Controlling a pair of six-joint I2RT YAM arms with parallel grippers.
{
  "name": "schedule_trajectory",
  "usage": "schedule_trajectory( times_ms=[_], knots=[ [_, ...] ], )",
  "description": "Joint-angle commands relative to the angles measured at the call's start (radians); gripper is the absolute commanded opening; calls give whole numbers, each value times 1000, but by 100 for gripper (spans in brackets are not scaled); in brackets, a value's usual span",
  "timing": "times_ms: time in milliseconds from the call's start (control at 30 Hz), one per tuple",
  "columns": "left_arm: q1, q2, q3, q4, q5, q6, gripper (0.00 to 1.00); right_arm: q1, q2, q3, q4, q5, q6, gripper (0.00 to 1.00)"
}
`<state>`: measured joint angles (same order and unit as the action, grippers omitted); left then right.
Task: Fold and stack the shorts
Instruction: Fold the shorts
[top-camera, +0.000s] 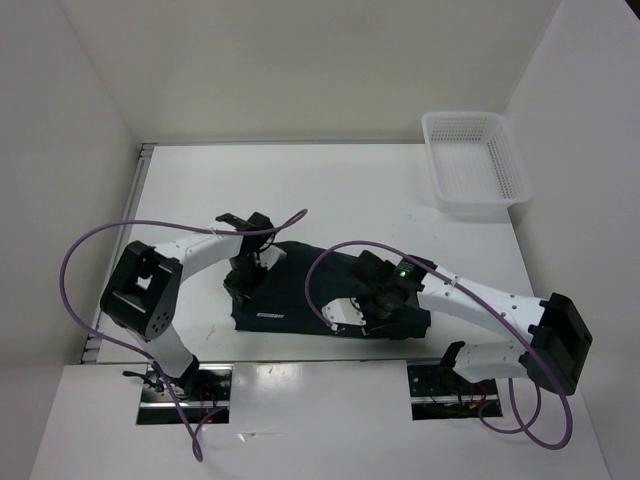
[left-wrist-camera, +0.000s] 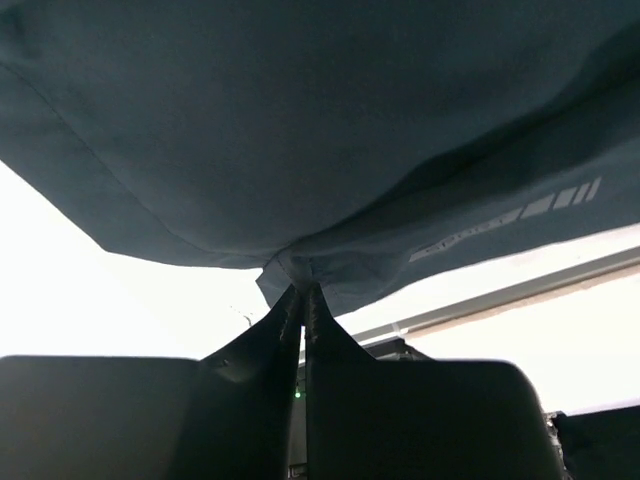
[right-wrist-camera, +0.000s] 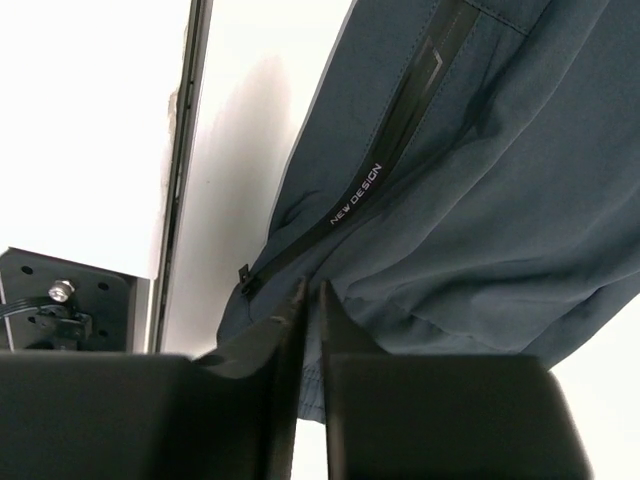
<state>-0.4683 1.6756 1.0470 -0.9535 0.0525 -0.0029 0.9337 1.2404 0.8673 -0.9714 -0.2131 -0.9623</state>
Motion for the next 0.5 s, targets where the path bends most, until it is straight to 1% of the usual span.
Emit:
schedule_trajectory(
  times_ms=[0, 33, 67, 100, 133, 233, 300, 400, 433, 467],
  knots=[
    [-4, -57, 24, -48, 17, 3, 4, 7, -10, -5, 26, 1, -3, 10],
    [-13, -86, 24, -60, 3, 3, 4, 7, -10, -5, 26, 1, -3, 2],
    [-13, -155, 12, -73, -37, 3, 4, 7, -10, -5, 13, 1, -13, 0],
    [-38, -195, -7, -73, -60, 3, 4, 7, -10, -5, 13, -8, -22, 0],
    [-47, -267, -57, -73, -81, 3, 4, 7, -10, -5, -1, -8, -23, 0],
    [-95, -361, -137, -82, -129, 3, 4, 7, 1, -5, -1, -28, -61, 0],
    [-134, -370, -194, -82, -140, 3, 6, 7, 1, -5, -10, -37, -72, 0],
    [-150, -359, -205, -68, -163, 3, 8, 16, 1, 5, -22, -37, -72, 0],
    [-162, -359, -215, -68, -174, 3, 10, 16, 1, 18, -23, -37, -72, 0],
    [-180, -359, -216, -68, -186, 3, 15, 16, -12, 18, -50, -48, -72, 1]
  ],
)
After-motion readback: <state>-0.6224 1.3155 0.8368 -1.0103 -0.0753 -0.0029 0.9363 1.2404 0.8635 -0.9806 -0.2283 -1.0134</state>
